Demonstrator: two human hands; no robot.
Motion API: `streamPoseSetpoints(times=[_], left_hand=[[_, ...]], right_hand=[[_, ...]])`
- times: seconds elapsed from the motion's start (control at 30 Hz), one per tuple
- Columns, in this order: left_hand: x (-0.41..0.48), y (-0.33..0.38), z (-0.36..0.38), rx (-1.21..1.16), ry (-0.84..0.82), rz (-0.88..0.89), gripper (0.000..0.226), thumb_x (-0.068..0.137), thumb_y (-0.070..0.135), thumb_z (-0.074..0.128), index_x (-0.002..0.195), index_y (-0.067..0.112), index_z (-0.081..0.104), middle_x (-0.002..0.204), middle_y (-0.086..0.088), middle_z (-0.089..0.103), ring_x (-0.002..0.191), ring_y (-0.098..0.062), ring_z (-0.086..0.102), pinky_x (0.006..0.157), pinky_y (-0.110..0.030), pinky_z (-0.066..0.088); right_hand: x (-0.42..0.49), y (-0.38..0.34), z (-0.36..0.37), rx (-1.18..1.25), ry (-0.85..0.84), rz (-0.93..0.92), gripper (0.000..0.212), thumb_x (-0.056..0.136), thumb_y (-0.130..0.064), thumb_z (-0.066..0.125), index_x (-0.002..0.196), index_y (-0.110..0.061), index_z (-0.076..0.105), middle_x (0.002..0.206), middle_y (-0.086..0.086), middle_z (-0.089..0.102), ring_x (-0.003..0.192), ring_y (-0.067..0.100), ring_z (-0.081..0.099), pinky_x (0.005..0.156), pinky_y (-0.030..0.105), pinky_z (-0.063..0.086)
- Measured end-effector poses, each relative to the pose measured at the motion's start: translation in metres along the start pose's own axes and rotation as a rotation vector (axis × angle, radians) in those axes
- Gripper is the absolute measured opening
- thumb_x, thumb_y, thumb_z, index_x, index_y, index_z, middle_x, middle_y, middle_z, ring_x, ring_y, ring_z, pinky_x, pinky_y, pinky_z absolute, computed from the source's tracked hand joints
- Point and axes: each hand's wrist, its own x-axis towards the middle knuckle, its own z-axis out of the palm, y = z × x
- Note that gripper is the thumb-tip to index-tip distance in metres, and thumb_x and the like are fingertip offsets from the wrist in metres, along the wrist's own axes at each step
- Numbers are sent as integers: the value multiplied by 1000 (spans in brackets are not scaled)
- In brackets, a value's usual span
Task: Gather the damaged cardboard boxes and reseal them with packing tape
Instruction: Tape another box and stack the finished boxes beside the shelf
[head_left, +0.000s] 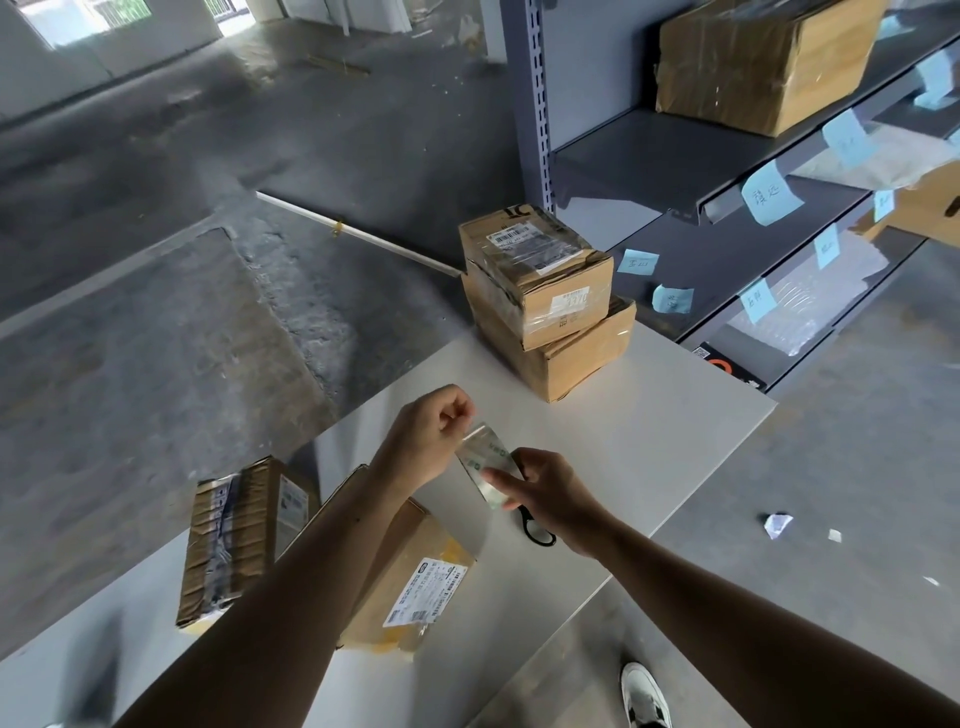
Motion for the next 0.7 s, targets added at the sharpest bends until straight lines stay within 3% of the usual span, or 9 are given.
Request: streamPoseSetpoints(times=[0.13,0.27,0.33,0.43,0.57,0.7], left_hand=[[4,1,6,34,-34,-2,20,95,18,64,114,17,70,106,3,68,91,-8,64,70,-8,49],[7,0,9,84,-34,10,24,91,20,71,114,14,72,102,5,65,86,-4,62,69,-1,43],[8,0,10,139,-31,43,18,89,21,72,107,16,75,95,7,61,84,-7,63,71,-6,46],[9,-1,10,222,-26,104,13,89,21,73,98,13,76,95,5,57,85,-13,63,78,-24,54],[12,-1,10,282,-37,79,17,89,29,72,94,12,74,111,5,54,94,-11,61,81,-29,56],[20,-4,11,164,22,18,15,85,27,76,93,14,77,102,4,67,86,-10,65,81,-29,56]], right_hand=[[0,-2,-1,-7,6,15,20,91,-28,71,75,-21,63,72,-3,62,66,10,57,60,20,43],[-1,0,-3,-48,20,30,23,91,-30,72,72,-21,62,67,-5,59,58,5,54,57,18,42],[0,1,-3,-56,19,41,23,90,-31,72,72,-21,63,66,-6,59,58,4,55,59,22,43],[2,1,-3,-75,13,49,20,90,-32,72,77,-18,65,70,-2,62,62,8,57,60,25,45],[7,3,-2,-140,28,64,20,90,-33,71,75,-22,63,70,-2,61,63,11,57,60,26,44],[14,5,-6,-195,54,44,25,93,-30,67,71,-21,60,62,-10,55,55,3,46,53,17,34]])
